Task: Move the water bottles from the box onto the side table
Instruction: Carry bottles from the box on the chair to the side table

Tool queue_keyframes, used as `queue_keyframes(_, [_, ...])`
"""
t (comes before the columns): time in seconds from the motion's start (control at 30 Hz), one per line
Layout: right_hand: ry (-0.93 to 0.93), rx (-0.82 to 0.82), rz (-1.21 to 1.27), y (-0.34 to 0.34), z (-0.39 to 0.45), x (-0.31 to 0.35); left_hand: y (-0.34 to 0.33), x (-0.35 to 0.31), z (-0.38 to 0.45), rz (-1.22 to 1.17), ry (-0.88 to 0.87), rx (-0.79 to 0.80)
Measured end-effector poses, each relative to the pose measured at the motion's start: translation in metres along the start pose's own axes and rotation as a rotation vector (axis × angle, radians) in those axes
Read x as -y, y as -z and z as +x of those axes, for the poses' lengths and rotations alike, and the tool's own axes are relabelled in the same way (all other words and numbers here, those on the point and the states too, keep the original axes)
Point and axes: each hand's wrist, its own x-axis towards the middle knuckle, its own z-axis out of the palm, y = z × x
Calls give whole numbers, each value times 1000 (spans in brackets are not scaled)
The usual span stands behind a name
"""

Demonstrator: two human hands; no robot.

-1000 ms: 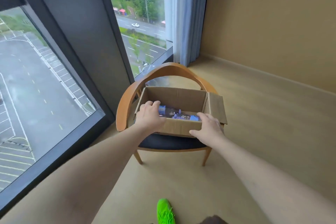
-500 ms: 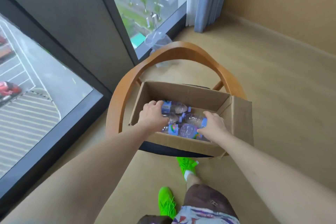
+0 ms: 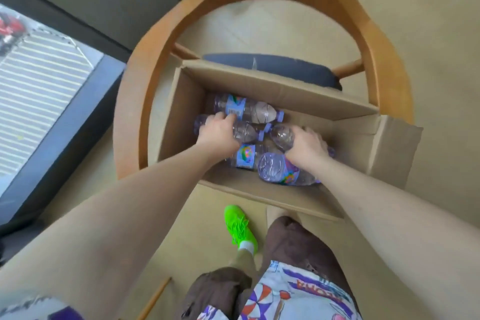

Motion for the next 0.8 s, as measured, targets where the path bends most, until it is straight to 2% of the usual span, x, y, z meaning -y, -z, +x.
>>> queue_keyframes(0.13, [-31, 42, -47, -12, 31, 4, -16, 11, 22, 94, 3, 55])
queue_keyframes(0.33, [-56, 47, -120, -32, 61, 4, -33, 33, 35, 379, -128, -46])
queue_keyframes(0.8, [-14, -8, -166, -31, 66, 4, -27, 36, 38, 622, -240, -121])
